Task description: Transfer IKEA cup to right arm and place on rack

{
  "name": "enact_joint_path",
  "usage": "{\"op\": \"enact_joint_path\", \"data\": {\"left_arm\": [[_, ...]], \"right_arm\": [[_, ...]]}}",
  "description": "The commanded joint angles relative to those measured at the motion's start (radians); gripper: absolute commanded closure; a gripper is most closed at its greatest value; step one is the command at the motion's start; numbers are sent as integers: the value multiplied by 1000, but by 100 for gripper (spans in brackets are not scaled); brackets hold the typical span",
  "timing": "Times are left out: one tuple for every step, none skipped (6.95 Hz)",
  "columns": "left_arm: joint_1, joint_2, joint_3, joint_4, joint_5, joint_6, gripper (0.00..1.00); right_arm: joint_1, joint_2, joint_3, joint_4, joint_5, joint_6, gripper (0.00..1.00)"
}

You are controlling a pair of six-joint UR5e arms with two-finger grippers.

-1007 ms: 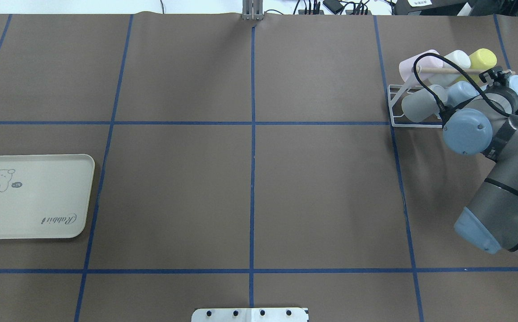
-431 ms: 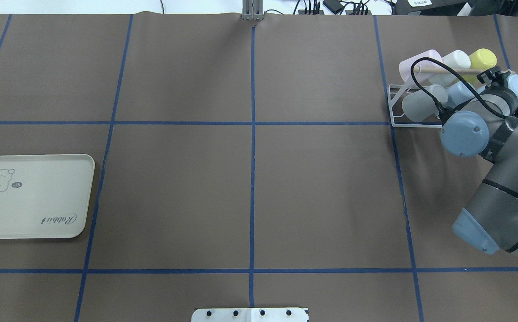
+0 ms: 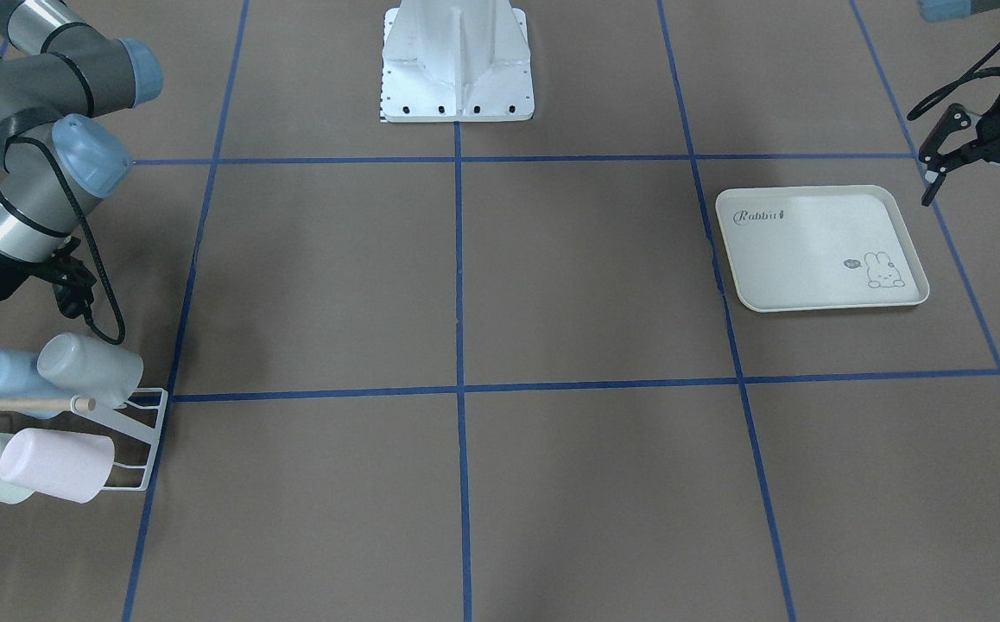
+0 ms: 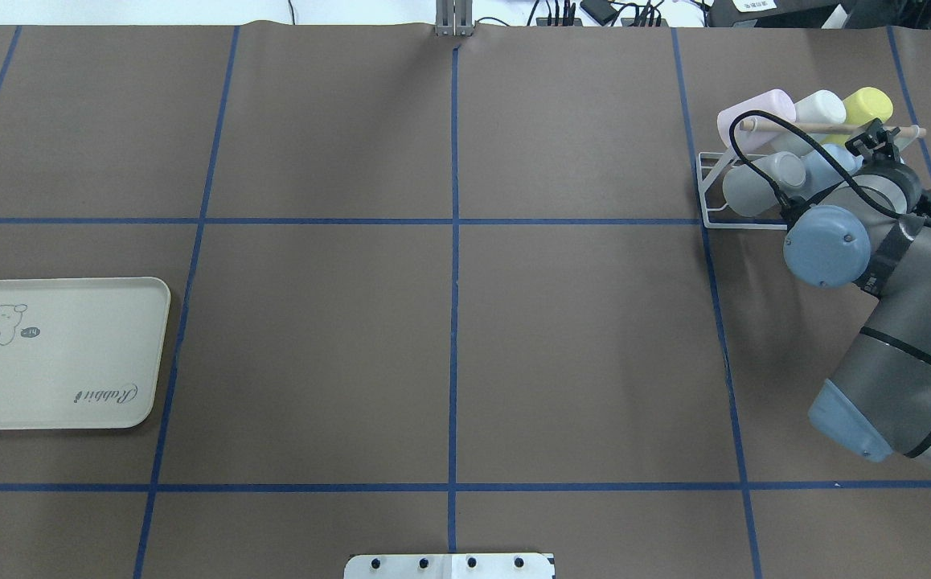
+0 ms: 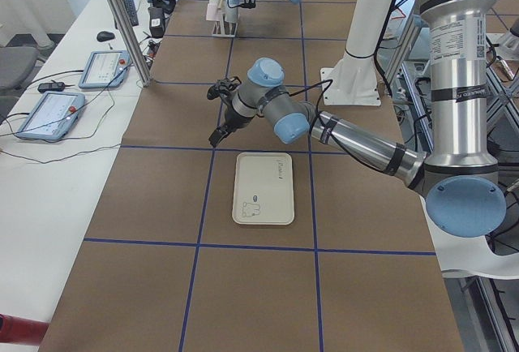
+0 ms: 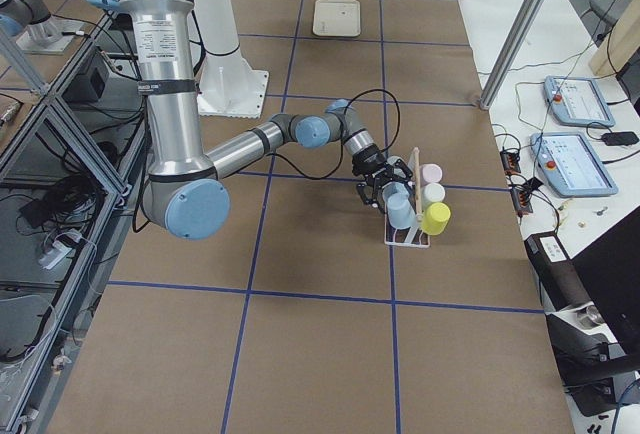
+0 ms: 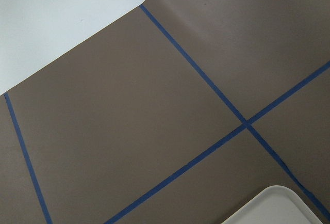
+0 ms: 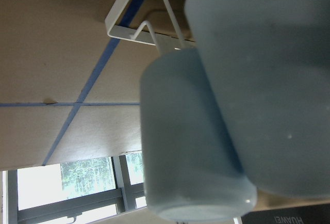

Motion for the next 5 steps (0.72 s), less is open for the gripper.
{"op": "enact_joint_path", "data": {"left_arm": [[0,0,-6,0,0,-7,0],[0,2,-6,0,-9,-8,0],[0,3,-1,-6,-40,-8,0],[0,6,-1,-14,-47,-10,0],[0,6,0,-14,-48,-10,0]], "right_arm": [[4,13,12,1,-1,7,1],[37,50,28,-1,6,9,1],[98,53,74,-2,69,10,1],[233,53,102,-2,274,12,1],[392,50,105,-2,538,20,1]]}}
